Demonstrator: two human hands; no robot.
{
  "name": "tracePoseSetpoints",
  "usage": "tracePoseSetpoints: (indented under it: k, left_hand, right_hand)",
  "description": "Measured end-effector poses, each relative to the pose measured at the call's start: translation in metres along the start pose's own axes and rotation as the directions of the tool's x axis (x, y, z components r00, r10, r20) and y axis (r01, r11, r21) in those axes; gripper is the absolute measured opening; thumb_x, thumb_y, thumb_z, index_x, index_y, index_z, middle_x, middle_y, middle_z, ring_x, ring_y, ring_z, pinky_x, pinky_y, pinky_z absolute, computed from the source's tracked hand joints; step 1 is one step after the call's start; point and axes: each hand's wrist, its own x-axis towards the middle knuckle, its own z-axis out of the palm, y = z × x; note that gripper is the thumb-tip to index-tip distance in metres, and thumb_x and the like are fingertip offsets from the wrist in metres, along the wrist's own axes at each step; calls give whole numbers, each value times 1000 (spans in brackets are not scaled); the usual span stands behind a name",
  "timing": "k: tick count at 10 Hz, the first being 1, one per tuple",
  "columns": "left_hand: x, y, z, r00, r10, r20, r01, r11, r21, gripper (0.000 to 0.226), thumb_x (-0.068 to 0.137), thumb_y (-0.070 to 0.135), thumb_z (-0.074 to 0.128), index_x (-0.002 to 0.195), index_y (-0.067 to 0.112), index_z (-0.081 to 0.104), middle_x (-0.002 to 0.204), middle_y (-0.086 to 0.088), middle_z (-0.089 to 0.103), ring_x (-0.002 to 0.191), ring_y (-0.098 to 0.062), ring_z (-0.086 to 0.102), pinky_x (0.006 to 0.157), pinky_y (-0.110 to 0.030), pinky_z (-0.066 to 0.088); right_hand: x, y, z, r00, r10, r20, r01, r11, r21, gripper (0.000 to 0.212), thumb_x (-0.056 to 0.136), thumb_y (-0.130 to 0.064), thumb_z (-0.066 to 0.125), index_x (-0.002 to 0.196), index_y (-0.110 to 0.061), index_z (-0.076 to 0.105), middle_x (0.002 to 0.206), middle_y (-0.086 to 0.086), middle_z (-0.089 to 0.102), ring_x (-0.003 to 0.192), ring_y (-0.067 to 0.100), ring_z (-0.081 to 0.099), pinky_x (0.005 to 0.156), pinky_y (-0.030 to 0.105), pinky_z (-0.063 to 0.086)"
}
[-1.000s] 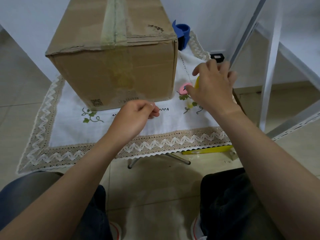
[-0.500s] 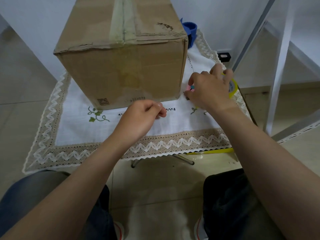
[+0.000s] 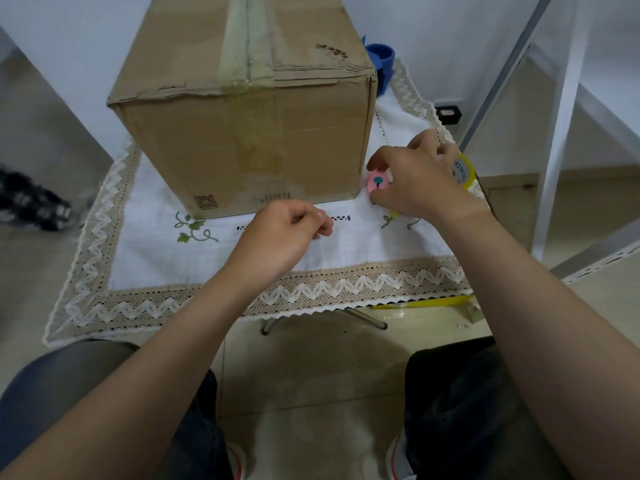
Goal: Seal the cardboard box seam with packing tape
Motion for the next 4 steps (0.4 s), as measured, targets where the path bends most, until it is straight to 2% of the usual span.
tracePoseSetpoints:
  k: [1,2,3,4]
  left_hand:
    - [1,0,0,1000,0,2,0,1000,6,30,105,21,52,91,24,78,95,10,80,93,-3,75,96,-29,55]
    - [1,-1,0,1000,-1,5,1,1000,9,29,104,20,53,90,24,79,94,10,80,93,-3,75,97,-29,55]
    - [1,0,1,1000,-4,6,4,1000,17,29,104,21,53,90,24,79,93,11,80,93,-2,75,97,-30,55]
    - [1,0,1,1000,-13,-14,13,1000,26,30,104,21,53,91,25,78,93,12,80,92,1,75,96,-27,54]
  right_hand:
    - [0,2,0,1000,-1,31,2,1000,-16,35,91,-31,69,125,-33,63,76,-17,46,127,28,31,108,57,19]
    - [1,2,0,999,-4,39,5,1000,-27,35,93,-29,67,127,-33,62,77,-16,41,129,28,29,110,59,18]
    - [1,1,-1,999,0,41,0,1000,-9,35,93,-26,66,127,-32,62,77,-16,41,128,28,29,109,59,18]
    - [1,2,0,999,1,32,-2,1000,17,35,93,-28,67,127,-33,62,84,-10,55,128,28,30,108,59,19]
